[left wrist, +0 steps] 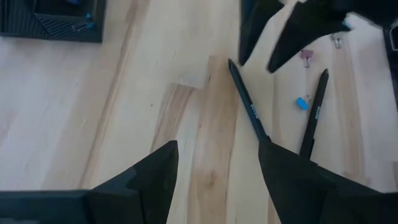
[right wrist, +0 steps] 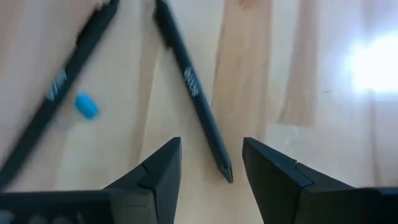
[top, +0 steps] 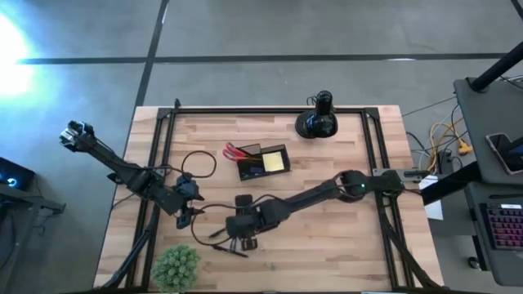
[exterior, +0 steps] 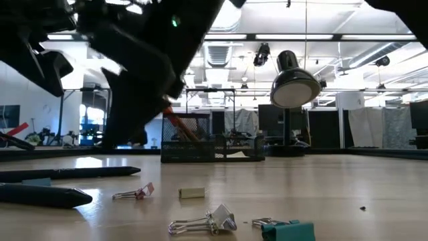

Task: Pick and place office supplies into organizer
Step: Put the top pen into the black organizer

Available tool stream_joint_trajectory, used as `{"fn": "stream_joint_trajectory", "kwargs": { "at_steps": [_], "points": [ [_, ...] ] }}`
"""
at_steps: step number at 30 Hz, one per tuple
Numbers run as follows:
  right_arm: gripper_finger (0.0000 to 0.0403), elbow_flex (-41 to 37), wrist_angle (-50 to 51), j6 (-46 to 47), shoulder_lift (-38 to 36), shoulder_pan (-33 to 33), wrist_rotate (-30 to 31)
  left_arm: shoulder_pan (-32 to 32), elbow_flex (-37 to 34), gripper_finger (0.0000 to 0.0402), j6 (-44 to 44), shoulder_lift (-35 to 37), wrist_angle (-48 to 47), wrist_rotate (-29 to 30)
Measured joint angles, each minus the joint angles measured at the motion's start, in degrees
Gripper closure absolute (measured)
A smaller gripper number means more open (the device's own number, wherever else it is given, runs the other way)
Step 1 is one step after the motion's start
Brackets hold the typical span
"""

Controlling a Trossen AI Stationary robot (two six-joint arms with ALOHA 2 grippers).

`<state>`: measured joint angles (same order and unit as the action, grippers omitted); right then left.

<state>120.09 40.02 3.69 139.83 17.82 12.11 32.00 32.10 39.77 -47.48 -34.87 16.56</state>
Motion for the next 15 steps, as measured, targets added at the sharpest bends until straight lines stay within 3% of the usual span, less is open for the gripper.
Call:
{"fn": "stream_joint_trajectory", "kwargs": {
  "at_steps": [10,15],
  "points": [
    [0.0246,-2.0,-4.8,-7.5,2.1,-3.1,-5.7,0.0,0.0,0.0192,0.3,-0.2,-0.1,0.0],
    [0.0264,-1.9,-4.6,-5.4,2.9,-3.8,-9.4,0.0,0.0,0.0192,0.3,0.1,-0.6,0.1]
  ]
}}
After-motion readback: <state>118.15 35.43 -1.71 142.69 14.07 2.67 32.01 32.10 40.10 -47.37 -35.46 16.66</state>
